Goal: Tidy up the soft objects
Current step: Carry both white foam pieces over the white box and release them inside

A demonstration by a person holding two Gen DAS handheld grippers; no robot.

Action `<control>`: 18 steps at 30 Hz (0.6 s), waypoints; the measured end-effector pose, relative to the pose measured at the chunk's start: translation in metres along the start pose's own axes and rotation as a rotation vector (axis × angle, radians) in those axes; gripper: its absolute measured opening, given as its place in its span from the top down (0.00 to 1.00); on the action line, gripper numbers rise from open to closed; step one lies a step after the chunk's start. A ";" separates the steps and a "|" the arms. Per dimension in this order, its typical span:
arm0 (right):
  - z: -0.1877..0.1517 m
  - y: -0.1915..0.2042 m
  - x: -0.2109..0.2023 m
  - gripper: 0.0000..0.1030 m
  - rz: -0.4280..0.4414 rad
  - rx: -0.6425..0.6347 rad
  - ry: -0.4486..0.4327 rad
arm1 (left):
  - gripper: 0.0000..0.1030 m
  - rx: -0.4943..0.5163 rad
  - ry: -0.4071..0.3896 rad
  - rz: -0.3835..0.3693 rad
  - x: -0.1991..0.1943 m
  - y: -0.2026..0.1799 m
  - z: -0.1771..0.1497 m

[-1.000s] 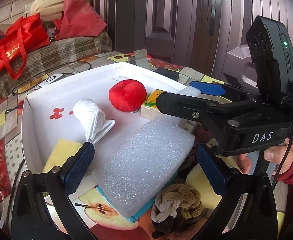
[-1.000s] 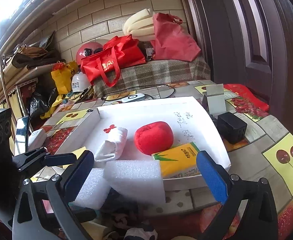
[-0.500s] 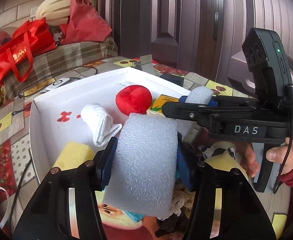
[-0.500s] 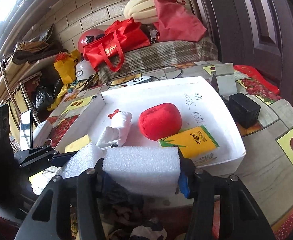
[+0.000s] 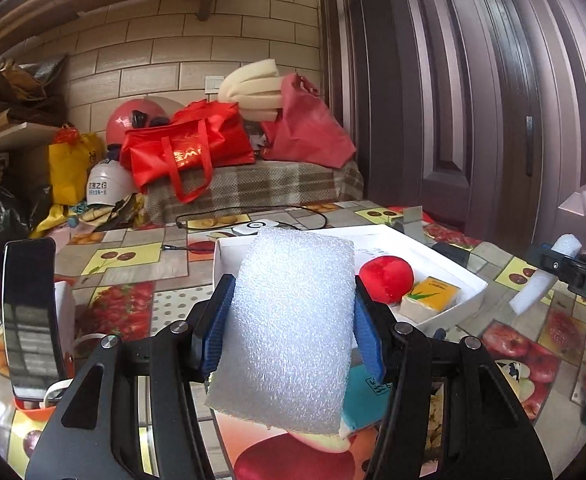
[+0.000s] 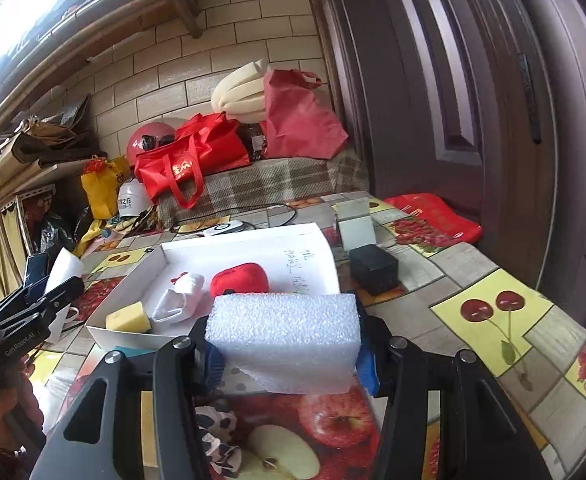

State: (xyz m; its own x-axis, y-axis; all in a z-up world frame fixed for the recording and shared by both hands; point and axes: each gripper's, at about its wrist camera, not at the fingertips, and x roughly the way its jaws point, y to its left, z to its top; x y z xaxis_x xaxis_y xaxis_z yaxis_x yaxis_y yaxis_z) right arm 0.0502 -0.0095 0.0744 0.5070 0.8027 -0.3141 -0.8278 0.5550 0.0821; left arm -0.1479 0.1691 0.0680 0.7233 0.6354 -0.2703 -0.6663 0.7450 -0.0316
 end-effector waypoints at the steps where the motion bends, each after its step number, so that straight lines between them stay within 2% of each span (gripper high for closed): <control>1: 0.001 -0.003 0.001 0.49 -0.015 -0.005 0.002 | 0.46 0.002 0.000 0.010 -0.001 -0.001 -0.001; 7: 0.001 -0.015 0.017 0.49 -0.046 -0.004 0.047 | 0.46 -0.018 0.009 0.034 -0.001 0.001 -0.004; 13: 0.001 0.005 0.027 0.49 -0.028 -0.091 0.042 | 0.46 -0.014 0.011 0.041 0.000 0.001 -0.005; 18: 0.002 0.011 0.038 0.49 -0.012 -0.100 0.059 | 0.46 -0.015 0.017 0.050 0.000 0.001 -0.006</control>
State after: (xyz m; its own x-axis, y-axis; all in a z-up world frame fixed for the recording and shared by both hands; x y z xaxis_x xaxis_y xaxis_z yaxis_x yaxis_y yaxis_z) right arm 0.0605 0.0276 0.0657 0.5045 0.7803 -0.3697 -0.8431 0.5375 -0.0161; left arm -0.1492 0.1686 0.0625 0.6858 0.6682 -0.2883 -0.7044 0.7091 -0.0321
